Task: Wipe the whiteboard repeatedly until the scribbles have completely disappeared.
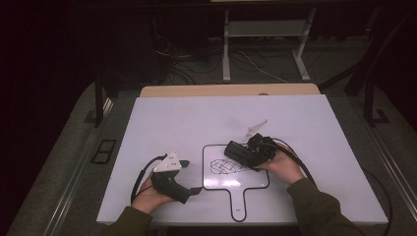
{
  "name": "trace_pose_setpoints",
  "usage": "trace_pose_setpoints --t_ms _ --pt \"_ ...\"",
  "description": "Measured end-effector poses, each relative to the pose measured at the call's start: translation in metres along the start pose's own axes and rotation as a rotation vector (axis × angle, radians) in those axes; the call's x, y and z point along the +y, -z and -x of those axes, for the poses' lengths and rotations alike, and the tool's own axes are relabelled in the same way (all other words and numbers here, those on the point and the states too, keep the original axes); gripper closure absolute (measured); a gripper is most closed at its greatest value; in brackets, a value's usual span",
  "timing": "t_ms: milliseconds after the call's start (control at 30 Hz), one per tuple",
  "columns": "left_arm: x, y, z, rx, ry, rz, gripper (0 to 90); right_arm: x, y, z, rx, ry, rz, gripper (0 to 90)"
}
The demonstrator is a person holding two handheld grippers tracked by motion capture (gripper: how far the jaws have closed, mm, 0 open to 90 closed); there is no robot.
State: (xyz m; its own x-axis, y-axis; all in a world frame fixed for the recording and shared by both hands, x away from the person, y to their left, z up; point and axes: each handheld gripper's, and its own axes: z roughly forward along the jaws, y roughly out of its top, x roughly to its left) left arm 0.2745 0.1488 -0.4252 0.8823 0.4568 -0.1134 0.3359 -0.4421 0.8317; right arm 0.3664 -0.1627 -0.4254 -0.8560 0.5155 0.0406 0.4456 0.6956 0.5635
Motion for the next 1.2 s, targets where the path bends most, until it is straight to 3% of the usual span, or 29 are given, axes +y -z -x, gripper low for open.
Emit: trace_pose_setpoints --t_ms 267,767,900,1200 --pt "0.0 0.0 0.0 -0.002 0.001 -0.002 0.4 -0.001 -0.004 -0.001 -0.033 0.027 -0.024 38.7" --pt "0.0 -0.001 0.0 -0.003 0.001 -0.006 0.4 0.003 -0.007 -0.007 -0.033 0.037 -0.03 38.8" --pt "0.0 -0.001 0.0 -0.004 0.002 -0.006 0.4 0.006 -0.009 -0.014 -0.028 0.062 -0.036 38.8" --pt "0.0 0.0 0.0 -0.006 -0.002 -0.008 0.4 0.016 -0.017 -0.044 0.037 0.134 -0.039 38.7"
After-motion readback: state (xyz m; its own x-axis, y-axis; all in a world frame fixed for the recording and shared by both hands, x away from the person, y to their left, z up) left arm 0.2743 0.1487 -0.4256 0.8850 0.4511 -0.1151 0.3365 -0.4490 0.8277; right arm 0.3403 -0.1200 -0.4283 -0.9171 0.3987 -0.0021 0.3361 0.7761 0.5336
